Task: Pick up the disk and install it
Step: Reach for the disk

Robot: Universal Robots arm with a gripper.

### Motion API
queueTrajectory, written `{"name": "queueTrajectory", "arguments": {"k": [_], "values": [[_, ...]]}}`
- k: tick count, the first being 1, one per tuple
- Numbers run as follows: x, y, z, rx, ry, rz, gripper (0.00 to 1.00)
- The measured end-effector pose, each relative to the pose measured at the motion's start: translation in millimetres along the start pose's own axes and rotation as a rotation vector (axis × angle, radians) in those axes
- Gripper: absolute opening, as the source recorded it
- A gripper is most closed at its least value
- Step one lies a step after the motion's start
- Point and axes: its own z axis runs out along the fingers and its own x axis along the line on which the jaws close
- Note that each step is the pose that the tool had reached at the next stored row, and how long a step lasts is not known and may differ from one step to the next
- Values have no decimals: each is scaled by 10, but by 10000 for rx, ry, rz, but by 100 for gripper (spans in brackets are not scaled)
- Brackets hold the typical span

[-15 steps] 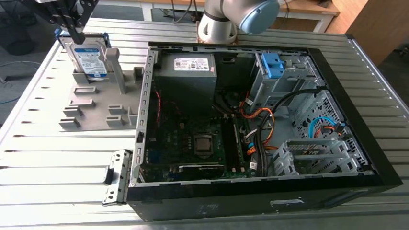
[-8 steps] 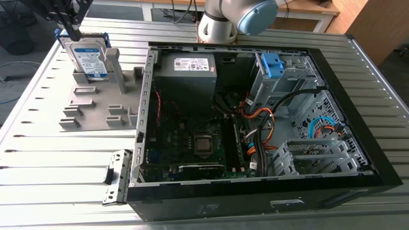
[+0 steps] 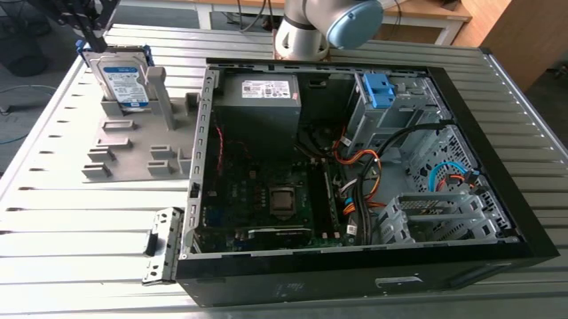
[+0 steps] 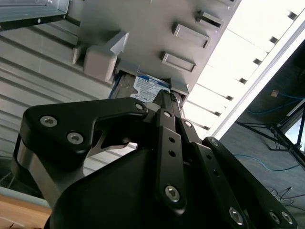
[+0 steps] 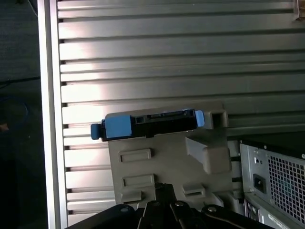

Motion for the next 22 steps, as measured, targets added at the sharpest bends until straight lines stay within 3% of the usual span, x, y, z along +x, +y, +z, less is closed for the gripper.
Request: {"name": "queueTrajectory", "arguments": {"k": [11,14,22], "values": [[74,125,146,-3,3,-159,11],[76,149,165,-3,10,-342,11],[78,171,171,-3,10,-356,11]]}}
